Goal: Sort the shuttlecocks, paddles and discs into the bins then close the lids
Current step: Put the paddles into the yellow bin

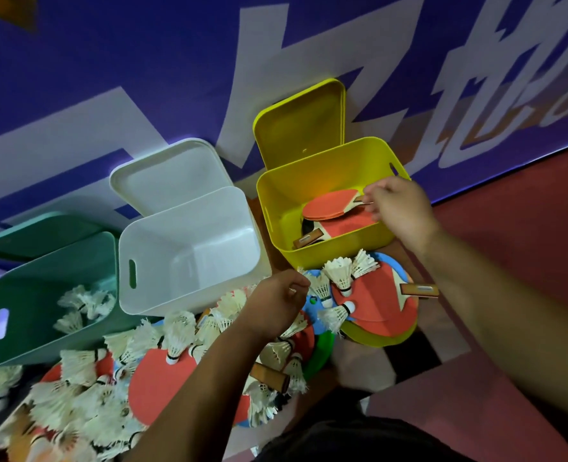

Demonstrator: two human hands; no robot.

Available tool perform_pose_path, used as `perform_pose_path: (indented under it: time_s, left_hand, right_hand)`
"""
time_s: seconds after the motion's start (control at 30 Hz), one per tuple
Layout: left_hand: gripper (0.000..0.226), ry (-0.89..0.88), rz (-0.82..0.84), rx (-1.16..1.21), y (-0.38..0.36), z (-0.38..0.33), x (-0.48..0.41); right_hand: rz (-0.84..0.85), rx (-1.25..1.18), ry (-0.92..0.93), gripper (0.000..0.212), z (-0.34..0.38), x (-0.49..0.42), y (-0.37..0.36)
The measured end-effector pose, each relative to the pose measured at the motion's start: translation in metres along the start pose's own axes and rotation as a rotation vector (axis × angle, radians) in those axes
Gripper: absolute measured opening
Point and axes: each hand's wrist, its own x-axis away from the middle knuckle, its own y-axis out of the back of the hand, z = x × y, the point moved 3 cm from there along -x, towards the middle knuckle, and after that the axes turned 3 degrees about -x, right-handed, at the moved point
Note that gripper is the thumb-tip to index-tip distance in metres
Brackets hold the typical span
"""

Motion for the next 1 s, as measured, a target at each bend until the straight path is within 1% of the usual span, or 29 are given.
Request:
perform_pose_path:
  time_s: [0.1,0.2,0.27,0.37,0.47,0.5,0.6,0.63,0.7,0.77,0.83,0.9,1.0]
  left_hand:
    - [0.028,0.006,-0.001,-0.055,-0.006,0.008,0.002]
    - [0.021,0.033,-0.034,-0.037,-0.01,0.016,0.005]
    - [0.021,0.059,-0.062,-0.001,-0.009,0.018,0.01]
    - [0.029,0.106,-0.155,0.085,-0.004,0.023,0.02]
    - [0.034,0.201,-0.281,0.194,0.006,0.029,0.035]
    - [0.034,0.228,-0.335,0.193,0.01,0.034,0.04]
    - [0.031,0.278,-0.451,0.074,0.021,0.053,0.057]
    - [0.036,0.295,-0.451,0.016,0.022,0.062,0.061]
    - [0.047,0.344,-0.397,-0.086,0.023,0.078,0.07]
    - [0.053,0.367,-0.337,-0.129,0.022,0.088,0.076]
    - [0.054,0.357,-0.3,-0.153,0.02,0.093,0.08]
    - [0.048,0.338,-0.278,-0.178,0.018,0.094,0.081]
    - [0.027,0.326,-0.295,-0.208,0.017,0.099,0.078]
  right_hand:
    - [0.019,0.013,0.113,0.021,-0.003,0.036,-0.003]
    - [0.145,0.061,0.139,0.02,-0.011,0.067,-0.017]
    - [0.226,0.117,0.133,0.02,-0.02,0.082,-0.027]
    - [0.334,0.182,0.118,0.02,-0.034,0.097,-0.041]
    - [0.415,0.258,0.139,0.022,-0.043,0.106,-0.057]
    - [0.433,0.267,0.143,0.021,-0.045,0.108,-0.064]
    - [0.484,0.306,0.185,0.018,-0.048,0.115,-0.085]
    - [0.503,0.324,0.202,0.015,-0.049,0.116,-0.092]
    - [0.541,0.398,0.243,0.013,-0.05,0.119,-0.107]
    - [0.595,0.508,0.301,0.024,-0.051,0.122,-0.121]
    - [0.645,0.622,0.335,0.037,-0.052,0.126,-0.133]
    - [0.659,0.717,0.357,0.043,-0.055,0.127,-0.142]
    - [0.627,0.799,0.408,0.037,-0.06,0.128,-0.149]
